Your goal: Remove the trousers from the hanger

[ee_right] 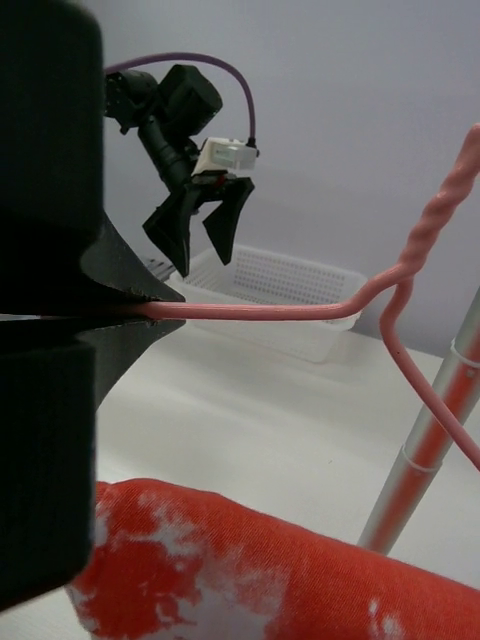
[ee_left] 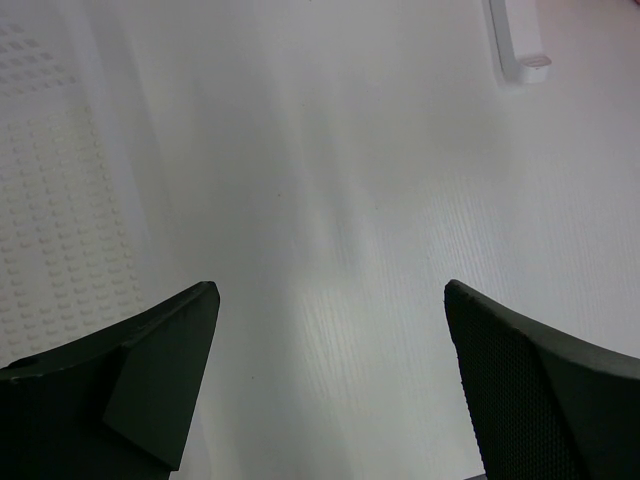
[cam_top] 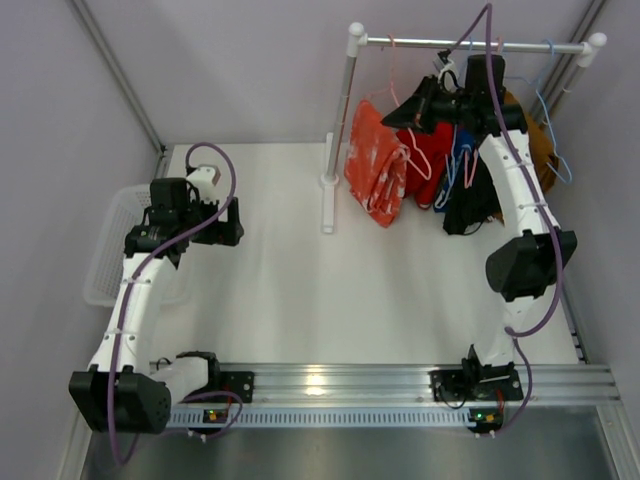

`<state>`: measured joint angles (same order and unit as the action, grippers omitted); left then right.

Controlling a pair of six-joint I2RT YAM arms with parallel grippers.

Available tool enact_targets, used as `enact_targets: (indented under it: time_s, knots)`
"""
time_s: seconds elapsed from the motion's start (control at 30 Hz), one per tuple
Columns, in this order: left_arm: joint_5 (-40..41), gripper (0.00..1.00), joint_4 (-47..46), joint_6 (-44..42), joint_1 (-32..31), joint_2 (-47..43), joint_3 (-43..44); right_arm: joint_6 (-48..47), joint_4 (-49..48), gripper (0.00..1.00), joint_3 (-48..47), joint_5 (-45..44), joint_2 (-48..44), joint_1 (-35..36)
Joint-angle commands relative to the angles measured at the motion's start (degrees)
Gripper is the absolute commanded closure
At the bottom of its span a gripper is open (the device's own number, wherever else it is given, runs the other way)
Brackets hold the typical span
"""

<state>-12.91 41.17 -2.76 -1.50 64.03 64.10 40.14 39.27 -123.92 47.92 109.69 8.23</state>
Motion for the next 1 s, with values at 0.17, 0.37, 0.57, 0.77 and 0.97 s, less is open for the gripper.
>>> enact_targets:
  time_s: [0.17, 0.37, 0.57, 0.77, 0.97]
  knots:
    - [-5.55, 0.01, -3.72, -1.54, 0.00, -0.75, 2.43, 13.64, -33.79, 1.00, 7.73, 6.92, -7.03, 0.74]
    - [-7.92, 0.01, -6.88, 1.09, 0.00, 0.66, 4.90, 18.74, -41.46, 1.00, 5.71, 5.52, -7.65, -0.58]
    - [-13.90, 0.01, -15.65, 2.50, 0.00, -1.53, 2.44, 23.22, -47.25, 1.00, 8.69, 4.64, -11.25, -1.37]
    - [-17.15, 0.01, -20.07, 4.17, -0.17, -0.14, 4.28, 25.60, -48.85, 1.00, 10.97, 4.46, -15.72, -2.78]
    - [-12.96, 0.02, -21.56, 1.11, -4.37, 0.57, 7.36, 27.09, -48.32, 1.00, 18.70, 3.15, -23.18, -3.66]
